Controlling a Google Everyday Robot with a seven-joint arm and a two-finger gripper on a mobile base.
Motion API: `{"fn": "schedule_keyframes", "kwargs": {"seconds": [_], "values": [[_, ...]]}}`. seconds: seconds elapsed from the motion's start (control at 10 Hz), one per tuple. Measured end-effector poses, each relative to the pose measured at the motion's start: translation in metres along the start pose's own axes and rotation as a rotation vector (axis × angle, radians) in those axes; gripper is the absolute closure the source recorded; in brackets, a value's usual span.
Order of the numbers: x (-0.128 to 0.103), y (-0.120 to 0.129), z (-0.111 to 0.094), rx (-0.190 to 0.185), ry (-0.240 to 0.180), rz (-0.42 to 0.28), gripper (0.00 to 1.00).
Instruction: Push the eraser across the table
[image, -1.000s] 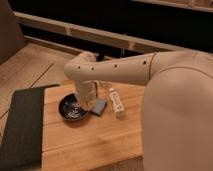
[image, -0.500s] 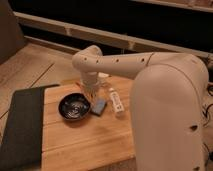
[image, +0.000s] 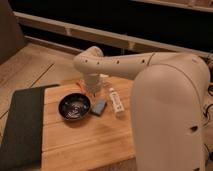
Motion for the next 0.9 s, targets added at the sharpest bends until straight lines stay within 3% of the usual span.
{"fn": "schedule_keyframes", "kwargs": {"seconds": [0.2, 0.4, 0.9], "values": [[-0.027, -0.012, 0.021, 0.015, -0.046, -0.025, 1.00], [-0.051, -0.005, 0.043, -0.016, -0.071, -0.068, 1.00], [-0.059, -0.003, 0.050, -0.026, -0.078, -0.084, 1.00]]}}
